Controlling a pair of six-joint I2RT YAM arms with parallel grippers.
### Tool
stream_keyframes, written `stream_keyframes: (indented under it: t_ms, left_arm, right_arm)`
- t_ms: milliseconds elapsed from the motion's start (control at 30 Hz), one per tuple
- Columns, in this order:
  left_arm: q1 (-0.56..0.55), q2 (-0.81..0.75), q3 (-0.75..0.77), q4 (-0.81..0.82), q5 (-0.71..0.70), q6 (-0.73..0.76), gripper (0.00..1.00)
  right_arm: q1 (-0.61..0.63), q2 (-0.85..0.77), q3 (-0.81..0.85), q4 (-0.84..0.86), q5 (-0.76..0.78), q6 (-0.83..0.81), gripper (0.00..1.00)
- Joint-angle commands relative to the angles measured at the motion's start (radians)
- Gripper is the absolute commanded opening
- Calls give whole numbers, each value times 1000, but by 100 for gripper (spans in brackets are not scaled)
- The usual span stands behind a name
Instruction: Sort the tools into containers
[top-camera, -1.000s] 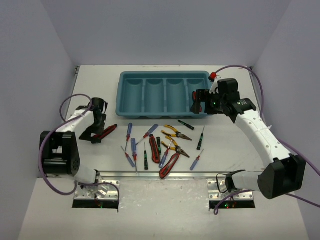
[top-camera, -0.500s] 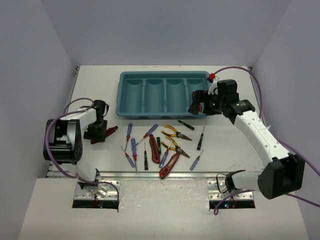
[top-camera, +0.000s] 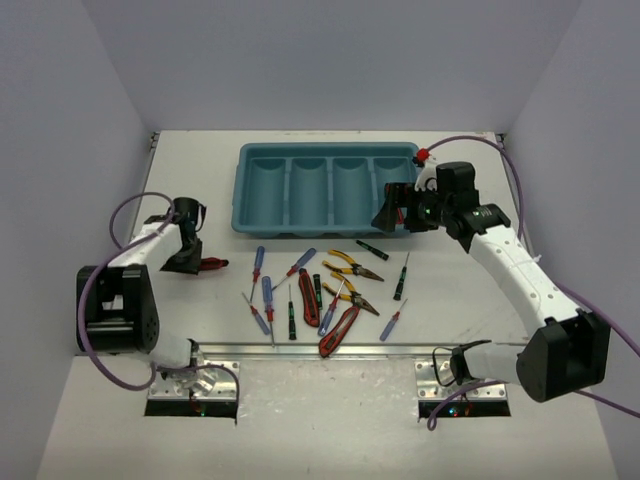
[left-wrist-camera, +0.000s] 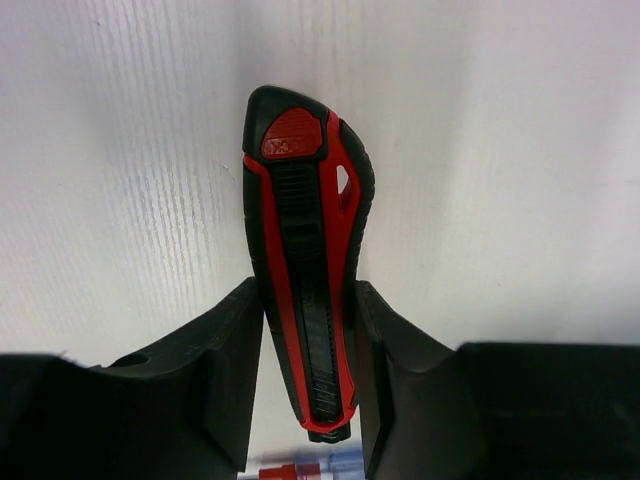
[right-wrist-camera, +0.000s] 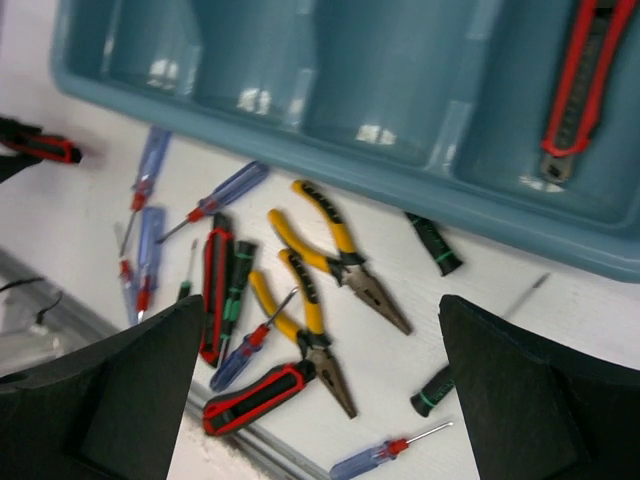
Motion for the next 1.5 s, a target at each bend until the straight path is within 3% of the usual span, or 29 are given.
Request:
stream_keyframes:
  t_ms: [0, 167, 233, 333, 400, 500, 633, 800, 933, 1067, 1200, 1233, 1267, 1300, 1333, 1367, 1400, 1433, 1467]
  left_arm:
    - [10, -146, 36, -55, -88, 116, 0]
    - [7, -345, -41, 99, 13, 341, 0]
    - [6, -475, -109, 213, 124, 476, 0]
    - [2, -707, -227, 439, 327, 571, 0]
    - [-1, -775, -269, 560, 480, 590, 0]
    - [-40, -755, -246, 643, 628, 582, 0]
    - [-335, -633, -159, 695, 579, 604, 0]
    - [-500, -554, -106, 720, 509, 600, 0]
    - [-545, -530, -104, 738, 515, 590, 0]
    - [-561, -521, -129, 806, 531, 562, 0]
    - [-572, -500, -125, 816, 540, 552, 0]
    - [-573, -497, -123, 817, 540, 552, 0]
    - [-573, -496, -122, 817, 538, 552, 0]
    - [-573, -495, -120, 818, 534, 555, 3]
    - [-573, -497, -114, 820, 528, 559, 15]
    - [-573, -500, -106, 822, 522, 566, 32]
    - [-573, -502, -98, 816, 516, 574, 55]
    - [-573, -501, -82, 795, 499, 591, 99]
    - [-571, -495, -7, 672, 467, 670, 100]
  right_arm:
    - [4, -56, -27, 150, -278, 19, 99]
    - [12, -29, -15, 184, -435, 58, 99]
    - [42, -21, -16, 226, -491, 94, 99]
    - [113, -7, 5, 250, -464, 121, 99]
    - [179, 12, 21, 269, -427, 143, 99]
    - [308, 57, 40, 314, -343, 191, 99]
    - [460, 135, 70, 402, -181, 230, 95]
    - [525, 215, 98, 424, -58, 240, 86]
    - [528, 204, 48, 484, 33, 252, 73]
    - [528, 234, 70, 488, 0, 264, 62]
    - [528, 245, 63, 526, -16, 294, 9]
    - [527, 245, 61, 529, -14, 298, 1]
    - [527, 245, 61, 529, -14, 300, 0]
    - [528, 247, 58, 532, -19, 304, 0]
    - [528, 247, 55, 535, -25, 307, 0]
    - [527, 245, 54, 535, -29, 309, 0]
    - [523, 244, 52, 528, -26, 310, 0]
    - [511, 240, 56, 503, 1, 305, 0]
    - [497, 228, 60, 474, 30, 300, 0]
